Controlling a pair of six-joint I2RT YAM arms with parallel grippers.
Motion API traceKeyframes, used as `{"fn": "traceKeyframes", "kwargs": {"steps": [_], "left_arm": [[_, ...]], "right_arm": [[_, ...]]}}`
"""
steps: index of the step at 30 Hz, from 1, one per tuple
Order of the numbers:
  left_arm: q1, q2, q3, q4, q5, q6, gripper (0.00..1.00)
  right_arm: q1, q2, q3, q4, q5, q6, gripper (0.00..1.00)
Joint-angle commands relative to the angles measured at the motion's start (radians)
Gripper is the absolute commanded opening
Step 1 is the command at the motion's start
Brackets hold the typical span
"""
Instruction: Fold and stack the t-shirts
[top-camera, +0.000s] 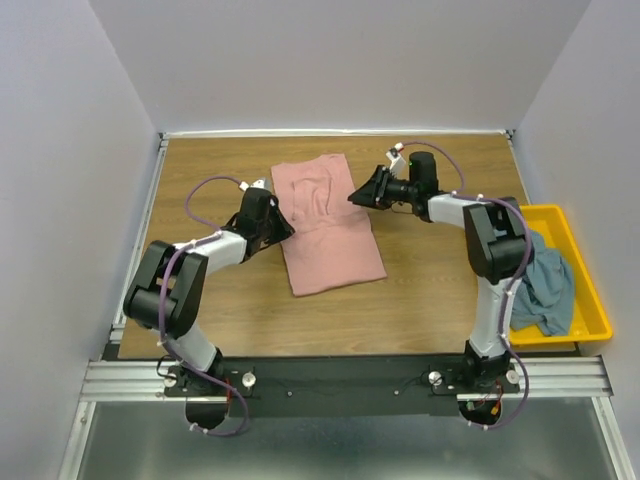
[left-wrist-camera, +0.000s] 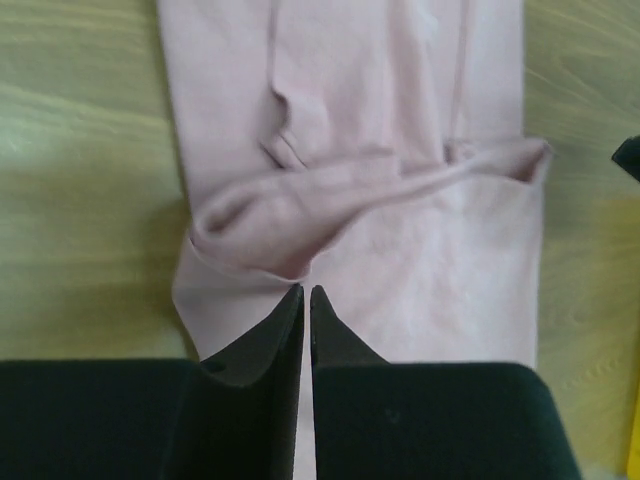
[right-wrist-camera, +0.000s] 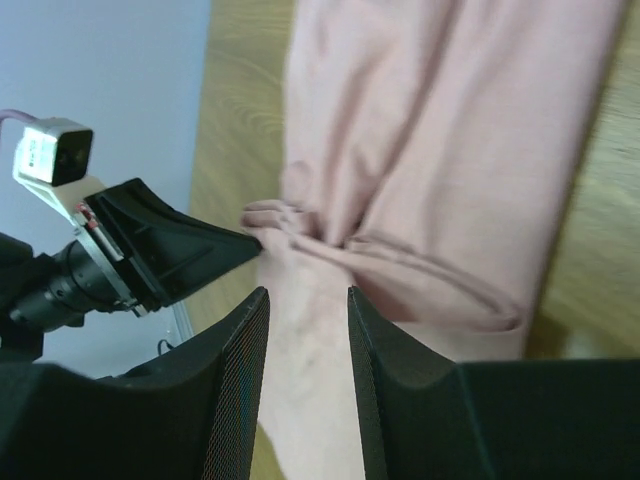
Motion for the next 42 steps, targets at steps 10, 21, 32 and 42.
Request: {"fn": "traceKeyframes", "kwargs": {"steps": [10,21,32,42], "left_arm": [[0.139,0.240,0.124,0.004,0.111,0.079,0.11],[0.062,-0.111,0.105,-0.191,-0.036,0.180,0.52],[-0.229,-0.429,-0.103,-0.488,-0.329,0.028,0.74],[-0.350,-0.399,-0.134,-0.516,-0.357,-0.066,0.74]], "right_arm": [[-0.057,0.250,0.050,-0.028,0.065,0.019,0.44],[-0.030,-0.147,-0.056,-0.429,0.423,-0.176,0.51],[0.205,-0.448,-0.290,-0.810,0.872,-0.304,0.58],[0.334,-0.440,-0.292,-0.821,0.872,-0.239,0.58]]}}
